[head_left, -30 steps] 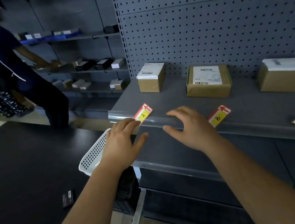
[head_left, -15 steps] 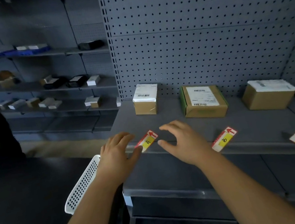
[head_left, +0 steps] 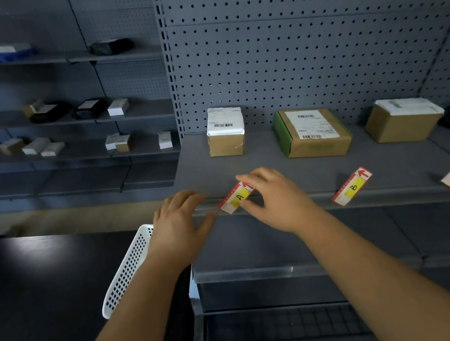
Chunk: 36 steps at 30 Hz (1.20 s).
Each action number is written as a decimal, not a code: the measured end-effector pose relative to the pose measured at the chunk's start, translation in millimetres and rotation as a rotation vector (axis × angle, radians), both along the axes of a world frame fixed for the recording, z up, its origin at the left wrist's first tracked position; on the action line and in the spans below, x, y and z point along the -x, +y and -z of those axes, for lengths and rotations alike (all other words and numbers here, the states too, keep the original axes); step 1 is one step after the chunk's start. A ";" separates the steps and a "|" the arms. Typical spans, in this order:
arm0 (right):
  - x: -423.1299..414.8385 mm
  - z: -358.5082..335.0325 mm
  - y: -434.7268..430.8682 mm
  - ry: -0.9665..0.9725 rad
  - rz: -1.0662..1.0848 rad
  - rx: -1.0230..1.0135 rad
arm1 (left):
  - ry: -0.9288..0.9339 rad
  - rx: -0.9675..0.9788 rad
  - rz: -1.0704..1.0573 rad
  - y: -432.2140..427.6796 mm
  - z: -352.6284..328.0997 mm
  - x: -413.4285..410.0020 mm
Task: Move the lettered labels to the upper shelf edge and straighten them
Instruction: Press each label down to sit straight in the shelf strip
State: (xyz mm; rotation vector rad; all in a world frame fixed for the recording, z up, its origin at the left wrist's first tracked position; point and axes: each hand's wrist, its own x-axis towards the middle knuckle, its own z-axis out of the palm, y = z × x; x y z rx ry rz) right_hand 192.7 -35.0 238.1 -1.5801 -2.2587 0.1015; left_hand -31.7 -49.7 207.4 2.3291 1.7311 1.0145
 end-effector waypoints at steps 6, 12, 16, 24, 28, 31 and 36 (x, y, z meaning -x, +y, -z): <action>-11.5 5.1 -9.7 -0.011 0.071 -0.026 | 0.005 -0.011 0.050 6.6 0.7 -11.8; -27.2 24.9 -24.2 -0.053 0.151 -0.107 | 0.045 -0.036 0.091 13.5 11.8 -38.7; -34.2 40.0 -30.5 -0.075 0.161 -0.093 | 0.046 -0.089 0.059 11.8 16.6 -57.4; -31.8 41.0 -26.7 -0.065 0.130 -0.074 | 0.106 -0.089 0.028 16.0 23.5 -69.4; -28.1 38.1 -24.6 -0.029 0.145 -0.060 | 0.117 -0.104 0.033 16.9 28.0 -71.3; -25.9 35.7 -22.7 -0.019 0.167 -0.045 | 0.113 -0.108 0.039 18.4 27.0 -73.8; -25.2 42.4 -25.7 -0.035 0.187 -0.047 | 0.118 -0.111 0.053 17.0 31.2 -75.0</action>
